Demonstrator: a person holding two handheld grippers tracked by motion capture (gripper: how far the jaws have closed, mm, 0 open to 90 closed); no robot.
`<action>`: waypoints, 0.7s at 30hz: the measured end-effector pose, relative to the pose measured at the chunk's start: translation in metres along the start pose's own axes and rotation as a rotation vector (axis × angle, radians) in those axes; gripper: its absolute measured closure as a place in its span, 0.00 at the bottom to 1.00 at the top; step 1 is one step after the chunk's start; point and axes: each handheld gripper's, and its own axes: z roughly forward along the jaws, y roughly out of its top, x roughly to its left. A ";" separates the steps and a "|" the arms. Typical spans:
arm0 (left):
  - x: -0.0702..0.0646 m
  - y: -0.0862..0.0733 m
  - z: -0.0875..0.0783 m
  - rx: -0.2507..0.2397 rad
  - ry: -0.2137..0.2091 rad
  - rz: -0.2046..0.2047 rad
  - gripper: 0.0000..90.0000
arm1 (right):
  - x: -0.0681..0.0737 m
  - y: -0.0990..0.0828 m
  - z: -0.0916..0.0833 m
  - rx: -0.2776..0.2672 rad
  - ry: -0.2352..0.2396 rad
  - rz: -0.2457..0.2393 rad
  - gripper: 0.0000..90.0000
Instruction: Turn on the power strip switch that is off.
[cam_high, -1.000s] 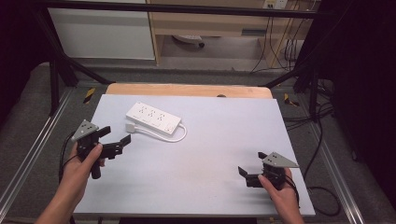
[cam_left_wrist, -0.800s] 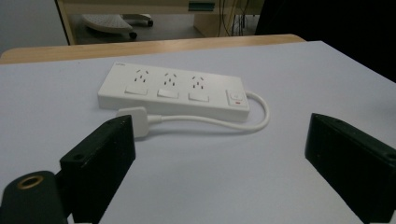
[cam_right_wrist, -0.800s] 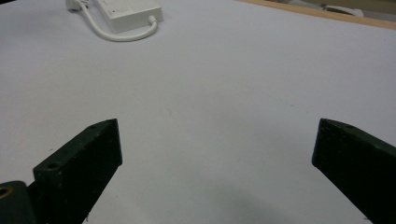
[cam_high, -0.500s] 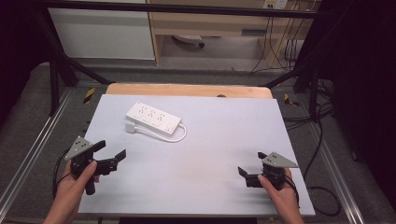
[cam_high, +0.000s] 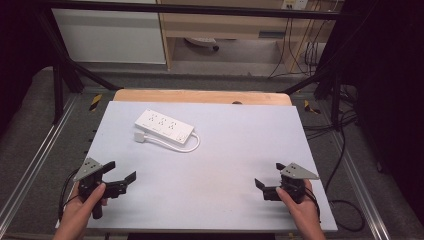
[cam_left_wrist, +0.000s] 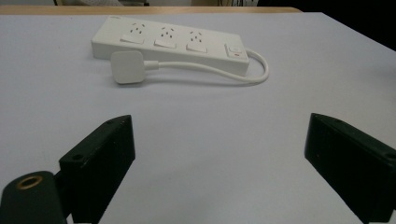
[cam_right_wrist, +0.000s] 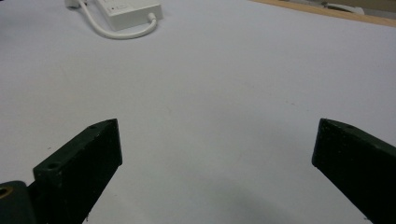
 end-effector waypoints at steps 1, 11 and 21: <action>0.000 -0.001 0.001 0.006 -0.002 0.001 0.10 | 0.000 0.000 0.000 0.001 0.000 0.000 0.02; -0.008 -0.012 0.007 0.034 -0.020 0.031 0.10 | 0.000 0.000 0.000 0.003 -0.001 0.002 0.02; -0.022 -0.018 0.015 0.061 -0.055 0.075 0.10 | -0.001 -0.001 0.001 0.011 -0.003 0.000 0.02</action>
